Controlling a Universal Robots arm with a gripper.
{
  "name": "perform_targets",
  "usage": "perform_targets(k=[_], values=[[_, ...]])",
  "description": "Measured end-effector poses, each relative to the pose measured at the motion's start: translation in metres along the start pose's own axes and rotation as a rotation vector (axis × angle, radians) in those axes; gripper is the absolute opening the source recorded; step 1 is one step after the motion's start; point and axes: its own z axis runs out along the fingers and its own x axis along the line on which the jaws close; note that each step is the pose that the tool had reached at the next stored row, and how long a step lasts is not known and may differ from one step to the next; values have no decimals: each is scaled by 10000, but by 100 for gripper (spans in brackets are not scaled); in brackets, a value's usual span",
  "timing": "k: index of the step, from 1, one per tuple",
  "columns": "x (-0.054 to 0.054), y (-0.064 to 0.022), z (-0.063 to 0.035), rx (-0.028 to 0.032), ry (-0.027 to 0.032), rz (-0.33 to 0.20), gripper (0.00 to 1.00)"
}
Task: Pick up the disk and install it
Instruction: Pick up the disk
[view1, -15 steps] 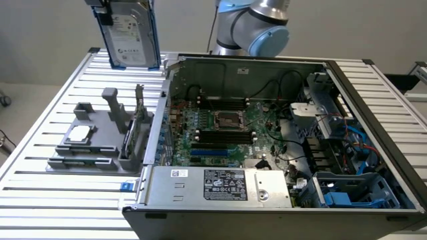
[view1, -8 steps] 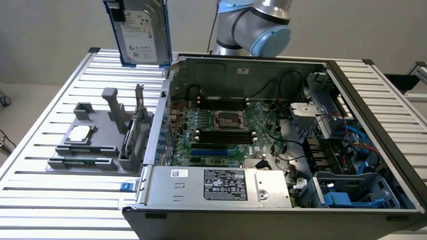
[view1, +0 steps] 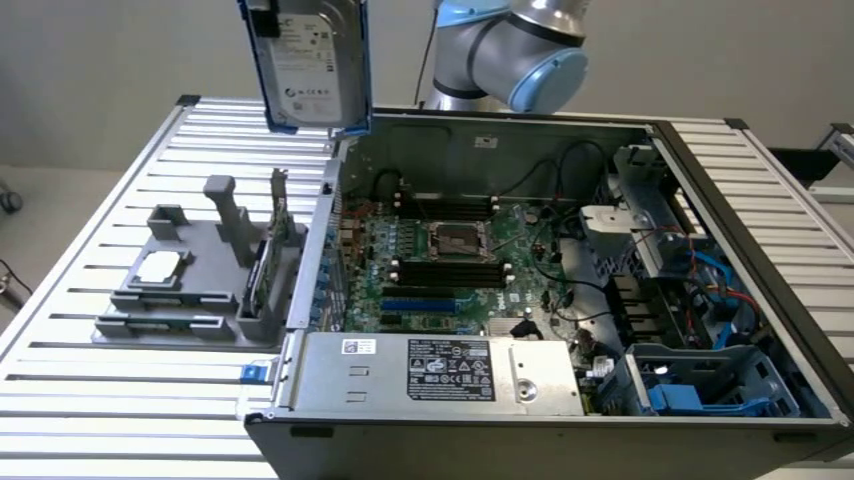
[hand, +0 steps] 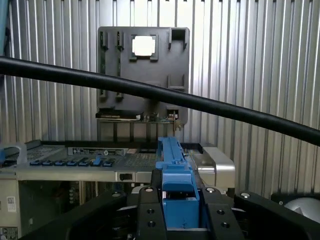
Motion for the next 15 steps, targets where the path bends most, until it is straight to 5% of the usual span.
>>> perform_targets(k=[15], values=[[255, -595, -141, -77, -30, -2, 33]])
